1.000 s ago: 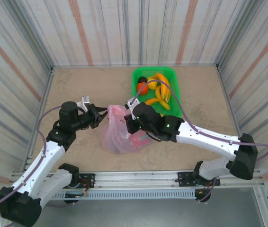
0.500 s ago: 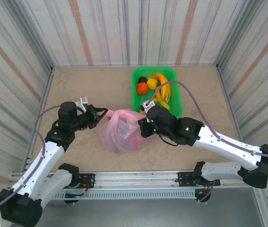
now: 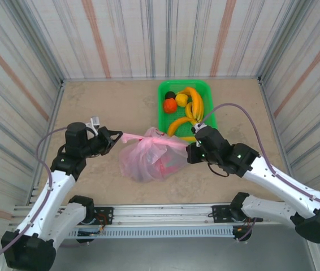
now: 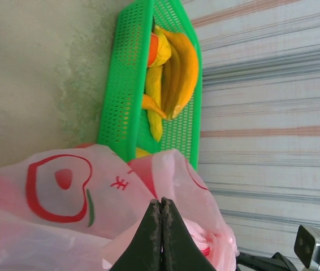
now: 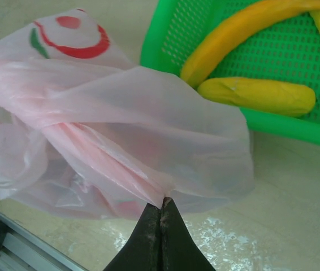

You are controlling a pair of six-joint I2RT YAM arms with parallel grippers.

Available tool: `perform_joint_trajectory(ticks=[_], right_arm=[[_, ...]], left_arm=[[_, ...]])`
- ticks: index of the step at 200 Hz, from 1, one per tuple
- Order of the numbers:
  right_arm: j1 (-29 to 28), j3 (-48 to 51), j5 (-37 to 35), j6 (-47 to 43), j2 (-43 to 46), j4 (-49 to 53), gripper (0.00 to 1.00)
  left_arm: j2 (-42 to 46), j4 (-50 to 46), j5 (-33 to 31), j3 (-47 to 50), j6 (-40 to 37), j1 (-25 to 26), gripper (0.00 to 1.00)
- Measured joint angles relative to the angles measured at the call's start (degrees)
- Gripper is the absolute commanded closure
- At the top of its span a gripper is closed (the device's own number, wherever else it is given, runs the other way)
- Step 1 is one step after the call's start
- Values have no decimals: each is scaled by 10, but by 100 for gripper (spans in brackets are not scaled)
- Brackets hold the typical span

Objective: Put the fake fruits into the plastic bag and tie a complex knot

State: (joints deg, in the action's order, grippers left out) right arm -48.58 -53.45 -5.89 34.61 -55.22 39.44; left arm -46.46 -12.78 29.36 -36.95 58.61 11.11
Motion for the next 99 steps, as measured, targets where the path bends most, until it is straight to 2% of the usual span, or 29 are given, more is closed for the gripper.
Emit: perform_joint_trajectory(ticks=[26, 96, 99], right_arm=[[33, 31, 43, -2, 17, -7, 100], [44, 34, 104, -19, 30, -12, 100], [44, 34, 105, -21, 30, -12, 96]], left_arm=[[-2, -7, 12, 23, -19, -14, 100], [-12, -1, 24, 28, -34, -22, 99], [-12, 0, 25, 28, -35, -23, 97]])
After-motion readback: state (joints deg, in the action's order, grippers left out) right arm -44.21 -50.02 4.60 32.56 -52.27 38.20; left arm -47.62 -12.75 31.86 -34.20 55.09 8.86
